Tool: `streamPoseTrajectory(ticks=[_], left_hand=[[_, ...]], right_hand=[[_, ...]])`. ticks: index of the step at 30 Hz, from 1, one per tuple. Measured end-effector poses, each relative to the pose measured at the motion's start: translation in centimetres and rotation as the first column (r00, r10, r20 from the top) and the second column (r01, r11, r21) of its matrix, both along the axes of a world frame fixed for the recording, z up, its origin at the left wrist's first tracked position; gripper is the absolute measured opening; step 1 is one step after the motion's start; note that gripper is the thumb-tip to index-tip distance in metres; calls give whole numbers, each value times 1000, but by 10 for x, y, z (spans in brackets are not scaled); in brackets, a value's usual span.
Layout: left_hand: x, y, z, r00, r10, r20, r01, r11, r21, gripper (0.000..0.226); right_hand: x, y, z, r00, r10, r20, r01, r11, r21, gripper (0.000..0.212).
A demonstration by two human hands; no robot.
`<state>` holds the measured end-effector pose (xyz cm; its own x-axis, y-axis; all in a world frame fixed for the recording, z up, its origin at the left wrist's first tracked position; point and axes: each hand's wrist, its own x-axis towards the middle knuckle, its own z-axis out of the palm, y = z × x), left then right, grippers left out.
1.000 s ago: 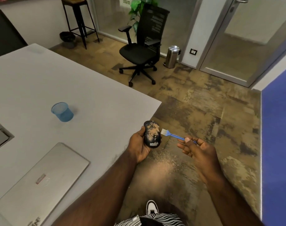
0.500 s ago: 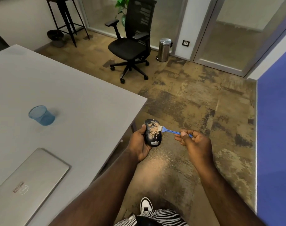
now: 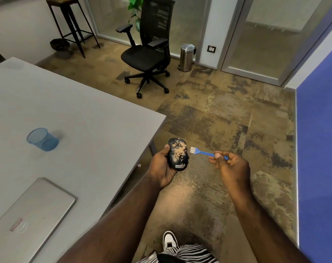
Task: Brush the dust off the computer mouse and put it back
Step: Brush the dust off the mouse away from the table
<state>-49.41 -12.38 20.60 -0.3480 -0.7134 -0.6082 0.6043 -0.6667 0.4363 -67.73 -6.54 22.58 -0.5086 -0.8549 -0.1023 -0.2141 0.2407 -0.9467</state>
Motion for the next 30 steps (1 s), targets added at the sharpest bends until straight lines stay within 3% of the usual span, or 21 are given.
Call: streamPoseTrajectory(ticks=[4,10,15,22,30], left_hand=[[-2,-1,2,1000,-3,14,3,1000,-11,52],[-4,-1,0,1000,-9,-3,9,1000,-7,52],[-4,-2,1,1000,-5,-3,5,1000,-8,49],[-5,-2,3,999,-25,-20,25,1000,-7,49],[-6,-1,2,998,-56,-42,56,998,2,50]], right_hand=[[-4,0,4,996,50,70,-44,996,-81,12],[-5,-5,3,1000,-5,-28,5,1000,6,5],[-2,-5,8,998,60,-11,-60,998,-31,11],[-7,-12,12,1000,14,-16,-14,999,-40,5],[-7,-17,17,994,-1,-106,-4,999,-41,14]])
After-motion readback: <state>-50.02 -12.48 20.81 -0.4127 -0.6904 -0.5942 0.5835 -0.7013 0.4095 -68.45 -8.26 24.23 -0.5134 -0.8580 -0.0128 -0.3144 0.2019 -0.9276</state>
